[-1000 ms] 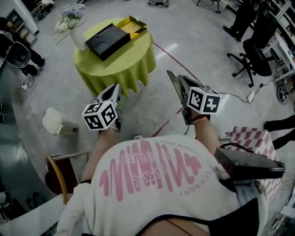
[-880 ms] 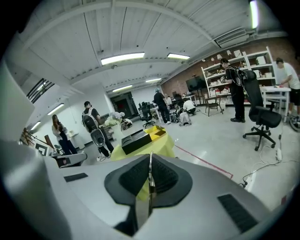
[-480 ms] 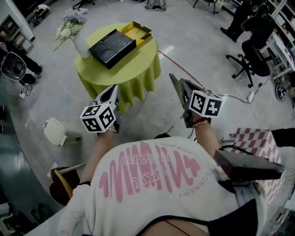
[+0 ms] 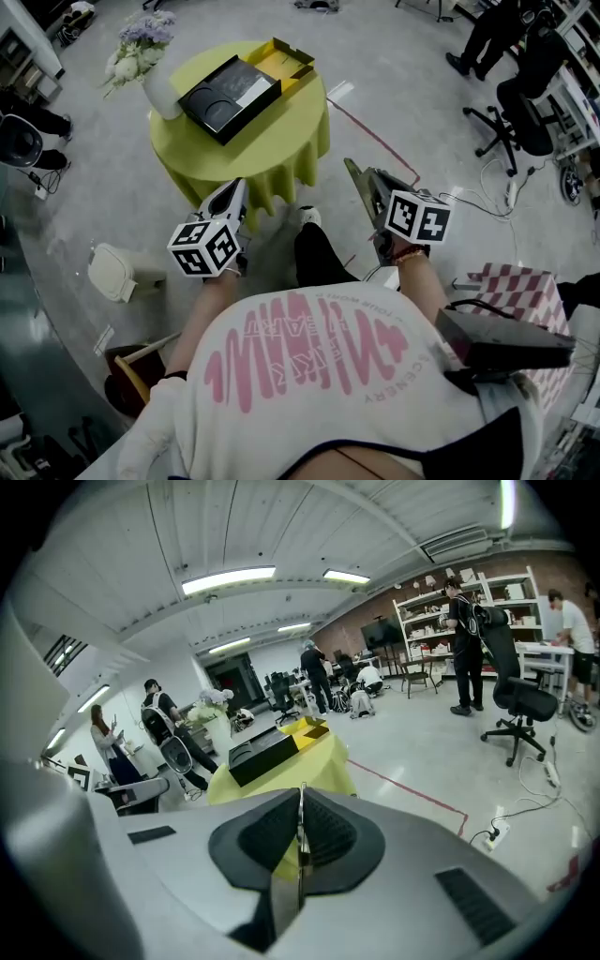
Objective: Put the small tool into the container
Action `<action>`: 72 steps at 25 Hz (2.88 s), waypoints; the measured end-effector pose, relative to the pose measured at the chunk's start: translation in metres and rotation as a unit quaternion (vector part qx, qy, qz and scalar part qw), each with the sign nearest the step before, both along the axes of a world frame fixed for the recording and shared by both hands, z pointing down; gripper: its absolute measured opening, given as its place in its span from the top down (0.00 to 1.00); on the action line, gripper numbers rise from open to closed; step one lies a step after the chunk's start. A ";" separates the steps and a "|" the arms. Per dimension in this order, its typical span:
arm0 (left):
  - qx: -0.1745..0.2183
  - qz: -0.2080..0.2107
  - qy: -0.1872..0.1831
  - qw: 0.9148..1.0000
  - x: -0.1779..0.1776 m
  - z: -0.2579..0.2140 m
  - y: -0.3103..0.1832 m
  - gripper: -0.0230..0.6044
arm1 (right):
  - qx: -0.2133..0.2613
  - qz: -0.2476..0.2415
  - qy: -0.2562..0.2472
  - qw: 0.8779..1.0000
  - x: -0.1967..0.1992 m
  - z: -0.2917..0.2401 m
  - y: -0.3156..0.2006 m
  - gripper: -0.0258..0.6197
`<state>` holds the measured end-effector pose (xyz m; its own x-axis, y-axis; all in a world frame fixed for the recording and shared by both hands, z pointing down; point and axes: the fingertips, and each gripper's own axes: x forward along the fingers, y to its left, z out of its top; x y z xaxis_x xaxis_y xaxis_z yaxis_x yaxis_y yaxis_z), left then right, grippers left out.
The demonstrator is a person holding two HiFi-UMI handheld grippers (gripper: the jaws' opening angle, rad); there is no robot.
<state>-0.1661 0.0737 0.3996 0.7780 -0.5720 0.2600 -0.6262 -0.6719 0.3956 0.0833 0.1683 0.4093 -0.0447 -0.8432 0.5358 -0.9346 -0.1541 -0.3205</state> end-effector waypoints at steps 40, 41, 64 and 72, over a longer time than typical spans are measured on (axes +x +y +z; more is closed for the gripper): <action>0.048 -0.109 -0.005 0.993 0.063 -0.046 -0.263 0.95 | 0.059 -0.160 -0.022 0.985 0.064 -0.043 -0.362 0.94; 0.049 -0.110 -0.006 0.993 0.065 -0.046 -0.268 0.95 | 0.058 -0.163 -0.023 0.985 0.064 -0.043 -0.369 0.94; -0.001 -0.145 -0.055 0.988 0.088 0.004 -0.350 0.95 | -0.014 -0.275 0.000 0.961 0.051 0.024 -0.496 0.94; -0.018 -0.168 -0.056 0.984 0.072 0.015 -0.362 0.95 | -0.043 -0.327 0.019 0.944 0.036 0.044 -0.520 0.94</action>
<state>-0.0938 -0.2879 0.4144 0.5115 -0.7816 0.3570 -0.8517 -0.4061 0.3312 0.1194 -0.3516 0.4532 -0.5203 -0.5957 0.6119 -0.8493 0.4362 -0.2975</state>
